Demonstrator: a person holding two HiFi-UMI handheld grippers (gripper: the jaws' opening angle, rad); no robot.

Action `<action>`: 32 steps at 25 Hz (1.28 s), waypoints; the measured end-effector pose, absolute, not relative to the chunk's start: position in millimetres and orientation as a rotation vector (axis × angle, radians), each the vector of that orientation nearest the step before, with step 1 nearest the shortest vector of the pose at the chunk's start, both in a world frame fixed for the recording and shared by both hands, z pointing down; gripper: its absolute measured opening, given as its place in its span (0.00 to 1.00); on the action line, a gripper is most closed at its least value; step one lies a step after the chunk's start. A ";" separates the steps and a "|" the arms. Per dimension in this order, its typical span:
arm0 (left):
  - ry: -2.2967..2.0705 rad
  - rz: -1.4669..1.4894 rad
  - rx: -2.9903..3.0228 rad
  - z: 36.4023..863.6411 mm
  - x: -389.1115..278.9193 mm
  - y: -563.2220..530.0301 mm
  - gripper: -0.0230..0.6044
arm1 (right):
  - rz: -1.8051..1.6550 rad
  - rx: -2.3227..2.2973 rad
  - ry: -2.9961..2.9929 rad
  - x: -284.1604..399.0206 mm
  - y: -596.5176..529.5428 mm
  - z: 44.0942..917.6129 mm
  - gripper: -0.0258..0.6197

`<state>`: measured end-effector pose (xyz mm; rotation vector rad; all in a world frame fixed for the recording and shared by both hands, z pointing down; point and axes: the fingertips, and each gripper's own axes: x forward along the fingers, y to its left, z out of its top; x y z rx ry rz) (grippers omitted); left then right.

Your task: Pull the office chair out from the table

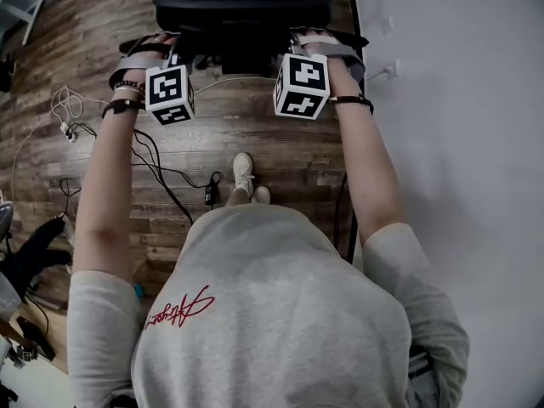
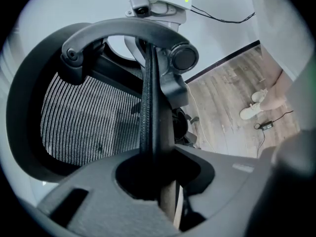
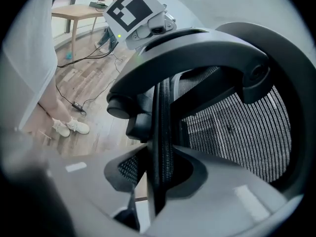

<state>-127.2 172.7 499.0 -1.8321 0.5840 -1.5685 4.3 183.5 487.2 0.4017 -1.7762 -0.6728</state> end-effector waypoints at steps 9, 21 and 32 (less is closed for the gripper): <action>0.588 -1.566 -1.833 497.4 -124.5 182.7 0.14 | -0.673 0.395 -1.779 5.9 192.3 485.7 0.19; 0.600 -1.558 -1.813 497.5 -125.9 177.6 0.14 | -0.734 0.410 -1.763 5.9 187.7 485.4 0.18; 0.564 -1.585 -1.843 497.6 -125.8 182.2 0.20 | -0.675 0.375 -1.777 4.1 193.4 483.8 0.27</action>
